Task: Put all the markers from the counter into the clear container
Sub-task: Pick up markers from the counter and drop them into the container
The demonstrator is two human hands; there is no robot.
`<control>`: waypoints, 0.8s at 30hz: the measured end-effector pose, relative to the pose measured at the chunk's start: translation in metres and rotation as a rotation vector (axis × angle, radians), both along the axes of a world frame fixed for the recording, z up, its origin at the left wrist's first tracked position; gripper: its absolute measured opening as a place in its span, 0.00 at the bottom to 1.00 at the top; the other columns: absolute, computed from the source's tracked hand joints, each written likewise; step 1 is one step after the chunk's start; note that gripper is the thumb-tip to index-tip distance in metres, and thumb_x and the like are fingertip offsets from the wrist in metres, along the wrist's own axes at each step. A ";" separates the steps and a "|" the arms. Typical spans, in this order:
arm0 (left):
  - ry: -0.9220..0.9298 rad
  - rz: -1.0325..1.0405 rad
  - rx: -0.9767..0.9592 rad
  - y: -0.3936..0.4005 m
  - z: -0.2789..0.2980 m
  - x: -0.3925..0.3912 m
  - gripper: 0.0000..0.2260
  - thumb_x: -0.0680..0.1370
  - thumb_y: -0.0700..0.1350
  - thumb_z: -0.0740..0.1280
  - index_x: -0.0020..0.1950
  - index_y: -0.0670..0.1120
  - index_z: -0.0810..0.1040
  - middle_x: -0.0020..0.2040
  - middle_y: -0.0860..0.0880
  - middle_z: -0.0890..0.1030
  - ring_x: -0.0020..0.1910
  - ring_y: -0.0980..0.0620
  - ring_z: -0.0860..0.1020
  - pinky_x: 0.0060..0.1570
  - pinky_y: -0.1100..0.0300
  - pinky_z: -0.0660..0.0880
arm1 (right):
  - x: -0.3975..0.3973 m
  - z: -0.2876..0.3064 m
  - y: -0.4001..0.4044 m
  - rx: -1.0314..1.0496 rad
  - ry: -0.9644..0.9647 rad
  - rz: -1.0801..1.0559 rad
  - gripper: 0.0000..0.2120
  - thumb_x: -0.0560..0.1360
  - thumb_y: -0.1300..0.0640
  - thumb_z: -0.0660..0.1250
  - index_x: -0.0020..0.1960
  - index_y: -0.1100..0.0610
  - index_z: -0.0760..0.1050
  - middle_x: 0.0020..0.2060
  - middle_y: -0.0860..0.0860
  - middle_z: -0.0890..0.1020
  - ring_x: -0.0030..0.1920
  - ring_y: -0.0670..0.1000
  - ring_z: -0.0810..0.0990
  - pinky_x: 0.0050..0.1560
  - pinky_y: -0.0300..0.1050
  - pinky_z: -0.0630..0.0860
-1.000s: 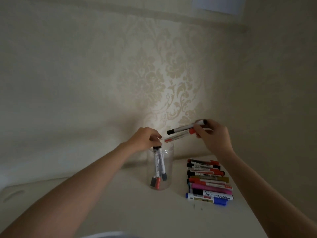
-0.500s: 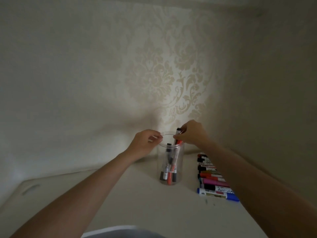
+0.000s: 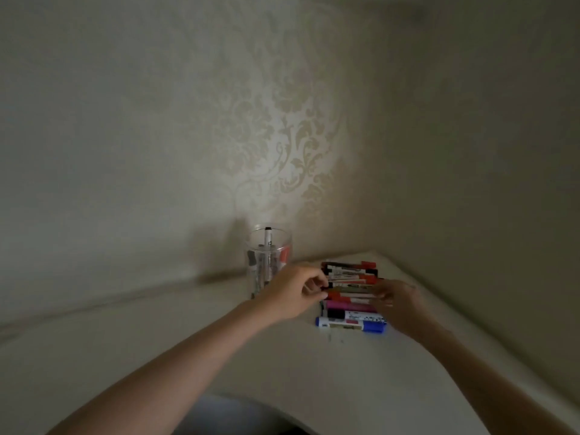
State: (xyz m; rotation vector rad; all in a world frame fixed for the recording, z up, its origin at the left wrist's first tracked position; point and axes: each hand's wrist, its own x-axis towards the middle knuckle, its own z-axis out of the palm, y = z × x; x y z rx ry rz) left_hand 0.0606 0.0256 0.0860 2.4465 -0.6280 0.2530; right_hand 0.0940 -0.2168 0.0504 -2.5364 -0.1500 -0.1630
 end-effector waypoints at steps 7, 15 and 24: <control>0.178 0.195 0.071 -0.028 -0.075 0.010 0.13 0.75 0.47 0.73 0.57 0.49 0.74 0.58 0.52 0.78 0.52 0.56 0.78 0.55 0.61 0.78 | -0.023 -0.040 -0.035 -0.022 -0.062 0.110 0.16 0.72 0.53 0.71 0.59 0.51 0.76 0.53 0.51 0.77 0.50 0.49 0.77 0.51 0.41 0.76; 0.235 0.219 -0.180 -0.014 -0.076 0.011 0.06 0.75 0.42 0.73 0.47 0.51 0.78 0.48 0.51 0.83 0.48 0.53 0.82 0.52 0.57 0.78 | -0.018 -0.058 -0.038 0.169 -0.112 0.072 0.11 0.72 0.57 0.71 0.52 0.44 0.77 0.44 0.47 0.78 0.42 0.44 0.78 0.40 0.32 0.72; -0.030 0.228 -0.724 0.018 0.030 0.002 0.10 0.75 0.35 0.73 0.50 0.49 0.81 0.45 0.49 0.85 0.43 0.56 0.83 0.48 0.65 0.79 | -0.018 0.025 0.003 0.730 -0.144 0.026 0.06 0.76 0.55 0.66 0.48 0.53 0.81 0.41 0.52 0.86 0.42 0.50 0.85 0.48 0.52 0.82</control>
